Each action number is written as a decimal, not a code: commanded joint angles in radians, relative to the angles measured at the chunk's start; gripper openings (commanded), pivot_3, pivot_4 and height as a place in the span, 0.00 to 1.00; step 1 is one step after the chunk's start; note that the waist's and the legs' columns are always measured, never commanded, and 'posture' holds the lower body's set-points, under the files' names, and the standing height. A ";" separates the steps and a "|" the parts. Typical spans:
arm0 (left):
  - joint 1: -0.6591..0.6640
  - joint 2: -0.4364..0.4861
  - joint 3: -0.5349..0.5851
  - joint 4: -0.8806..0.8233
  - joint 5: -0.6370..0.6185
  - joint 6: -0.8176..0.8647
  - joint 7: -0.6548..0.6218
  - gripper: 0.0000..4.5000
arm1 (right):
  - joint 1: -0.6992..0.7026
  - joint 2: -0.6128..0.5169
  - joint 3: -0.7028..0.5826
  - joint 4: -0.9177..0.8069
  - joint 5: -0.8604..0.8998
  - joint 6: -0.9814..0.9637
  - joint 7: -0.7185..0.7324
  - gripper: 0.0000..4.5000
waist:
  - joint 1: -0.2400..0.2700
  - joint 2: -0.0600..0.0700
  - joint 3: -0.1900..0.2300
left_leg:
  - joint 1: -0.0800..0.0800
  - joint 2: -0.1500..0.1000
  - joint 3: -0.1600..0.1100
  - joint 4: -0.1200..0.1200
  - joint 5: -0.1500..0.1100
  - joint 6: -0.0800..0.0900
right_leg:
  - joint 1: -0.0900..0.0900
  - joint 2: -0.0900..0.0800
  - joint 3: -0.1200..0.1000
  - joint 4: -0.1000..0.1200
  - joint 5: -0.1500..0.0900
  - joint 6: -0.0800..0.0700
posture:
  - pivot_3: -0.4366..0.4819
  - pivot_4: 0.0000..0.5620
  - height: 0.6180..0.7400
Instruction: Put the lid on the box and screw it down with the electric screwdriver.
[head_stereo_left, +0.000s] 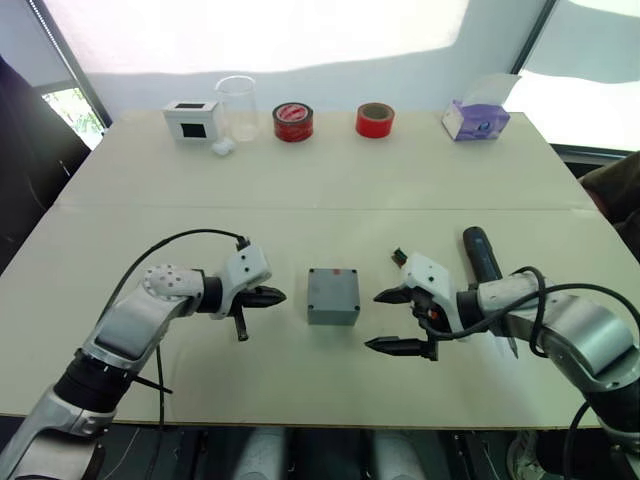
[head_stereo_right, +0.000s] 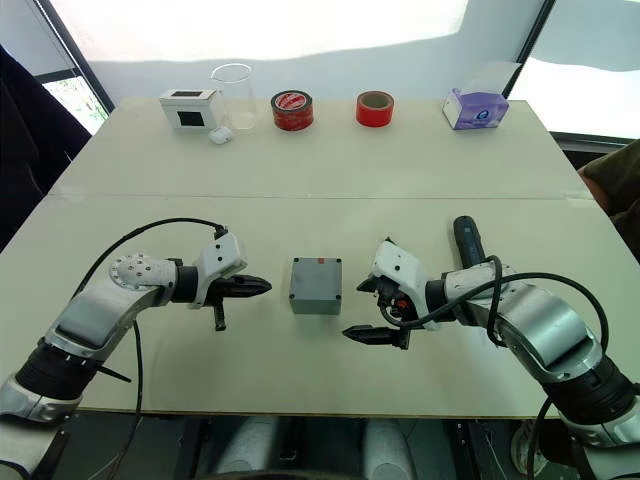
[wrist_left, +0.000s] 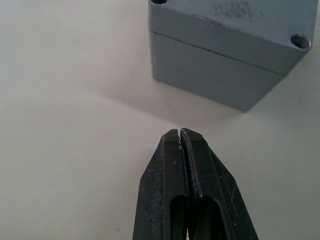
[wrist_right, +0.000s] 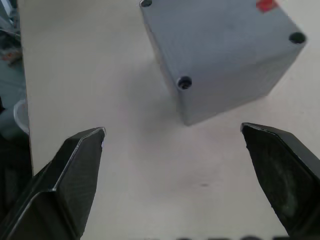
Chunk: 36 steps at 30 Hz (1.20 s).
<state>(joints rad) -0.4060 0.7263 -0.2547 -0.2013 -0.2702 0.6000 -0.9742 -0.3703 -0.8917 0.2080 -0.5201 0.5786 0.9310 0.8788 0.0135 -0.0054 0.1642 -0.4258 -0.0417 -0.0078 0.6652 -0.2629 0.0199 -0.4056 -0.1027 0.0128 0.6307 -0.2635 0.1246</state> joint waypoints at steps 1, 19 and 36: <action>-0.034 -0.035 -0.022 -0.015 0.013 -0.024 -0.003 0.00 | 0.004 0.035 0.038 -0.027 -0.045 -0.038 -0.022 0.99 | 0.000 0.000 0.000 | 0.000 0.000 0.000 0.000 0.000 0.000 | 0.000 0.000 0.000 0.000 0.000 0.000 | 0.48 0.27 1.00; -0.248 -0.142 -0.060 0.321 0.151 -0.230 -0.062 0.00 | -0.034 0.082 0.011 -0.055 -0.003 0.041 -0.012 0.99 | -0.004 0.000 0.000 | -0.001 0.000 0.000 0.000 0.000 0.000 | -0.002 0.001 -0.001 0.001 0.001 0.001 | 0.48 0.27 1.00; -0.020 -0.063 -0.069 -0.076 0.083 -0.007 -0.091 0.00 | -0.190 0.125 0.168 0.341 -0.335 -0.369 0.149 0.99 | -0.002 0.000 0.000 | 0.000 0.001 0.001 0.000 0.000 0.000 | -0.002 0.002 0.000 0.001 0.001 0.001 | 0.48 0.27 1.00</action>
<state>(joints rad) -0.4220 0.6765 -0.3120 -0.2390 -0.1739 0.5850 -1.0743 -0.5412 -0.7780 0.3824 -0.1679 0.2546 0.5880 1.0127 0.0112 -0.0058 0.1646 -0.4263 -0.0409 -0.0068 0.6650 -0.2626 0.0194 -0.4073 -0.1008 0.0125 0.6322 -0.2629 0.1260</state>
